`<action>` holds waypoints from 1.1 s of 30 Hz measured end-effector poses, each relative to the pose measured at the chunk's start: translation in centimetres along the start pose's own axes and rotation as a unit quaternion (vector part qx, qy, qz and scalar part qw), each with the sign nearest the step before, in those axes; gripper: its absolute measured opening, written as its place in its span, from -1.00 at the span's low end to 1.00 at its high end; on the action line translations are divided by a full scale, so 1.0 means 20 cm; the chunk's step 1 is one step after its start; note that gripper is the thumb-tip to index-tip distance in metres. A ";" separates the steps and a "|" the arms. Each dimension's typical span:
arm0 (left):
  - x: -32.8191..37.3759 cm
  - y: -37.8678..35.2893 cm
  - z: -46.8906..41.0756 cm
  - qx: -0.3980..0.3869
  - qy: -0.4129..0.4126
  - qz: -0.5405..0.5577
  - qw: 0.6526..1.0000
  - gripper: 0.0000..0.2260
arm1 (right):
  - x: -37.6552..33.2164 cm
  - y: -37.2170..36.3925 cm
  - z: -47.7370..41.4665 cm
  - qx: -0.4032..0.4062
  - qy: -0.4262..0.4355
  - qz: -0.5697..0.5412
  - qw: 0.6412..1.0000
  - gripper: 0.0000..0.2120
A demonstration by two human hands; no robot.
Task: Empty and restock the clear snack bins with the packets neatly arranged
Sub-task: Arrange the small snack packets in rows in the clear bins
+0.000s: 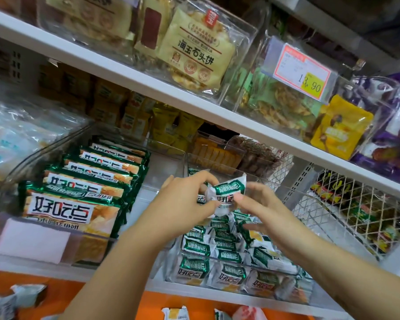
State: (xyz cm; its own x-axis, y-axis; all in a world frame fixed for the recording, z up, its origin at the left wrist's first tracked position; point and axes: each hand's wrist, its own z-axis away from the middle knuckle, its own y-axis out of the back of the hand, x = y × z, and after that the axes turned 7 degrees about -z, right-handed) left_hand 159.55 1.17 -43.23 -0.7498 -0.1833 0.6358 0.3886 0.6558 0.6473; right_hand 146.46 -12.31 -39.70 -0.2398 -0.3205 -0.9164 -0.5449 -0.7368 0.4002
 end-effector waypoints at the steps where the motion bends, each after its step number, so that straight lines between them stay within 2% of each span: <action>1: -0.01 0.01 0.00 -0.007 0.005 0.002 1.000 -0.81 | -0.01 0.01 0.00 0.004 0.049 0.045 0.998 -0.28; 4: -0.04 0.03 0.00 -0.037 0.008 0.021 0.999 -0.86 | -0.01 0.01 -0.02 -0.030 0.144 0.115 0.982 -0.55; 6: -0.05 0.02 0.00 -0.044 0.007 0.019 0.999 -0.87 | 0.01 0.01 -0.06 -0.041 0.157 0.141 0.977 -0.74; 8: -0.07 0.02 0.00 -0.017 0.010 0.018 1.000 -0.85 | 0.04 0.01 -0.10 -0.032 0.156 0.166 0.973 -0.82; 10: -0.10 0.03 0.00 0.005 0.027 0.004 1.000 -0.80 | 0.08 0.01 -0.15 -0.016 0.152 0.196 0.969 -0.84; 12: -0.13 0.04 0.00 -0.005 0.045 -0.011 0.999 -0.78 | 0.12 -0.02 -0.18 -0.018 0.156 0.234 0.960 -0.84; 17: -0.16 0.04 0.01 -0.027 0.052 0.009 0.998 -0.84 | 0.23 -0.18 -0.27 -0.049 0.201 0.308 0.929 -0.81; 22: -0.17 0.04 0.01 -0.022 0.059 0.024 0.998 -0.85 | 0.25 -0.17 -0.29 -0.067 0.203 0.320 0.923 -0.75; 25: -0.17 0.03 0.01 -0.022 0.060 0.022 0.998 -0.85 | 0.23 -0.02 -0.29 -0.023 0.174 0.300 0.938 -0.69; 28: -0.17 0.03 0.01 -0.023 0.059 0.023 0.998 -0.86 | 0.24 0.17 -0.30 0.037 0.083 0.377 0.922 -0.67; 31: -0.16 0.02 0.01 -0.026 0.065 0.027 0.997 -0.86 | 0.25 0.24 -0.30 -0.002 -0.027 0.474 0.880 -0.58; 33: -0.16 0.02 0.01 -0.027 0.065 0.028 0.997 -0.86 | 0.24 0.22 -0.30 -0.051 -0.084 0.479 0.872 -0.44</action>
State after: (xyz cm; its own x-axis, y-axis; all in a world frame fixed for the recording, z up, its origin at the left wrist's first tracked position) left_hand 162.01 2.27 -45.08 -0.6513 -0.2429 0.7189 0.4588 0.6286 0.6280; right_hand 147.80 -20.69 -42.42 -0.6652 -0.7324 -0.1449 0.0423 -0.2307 0.9721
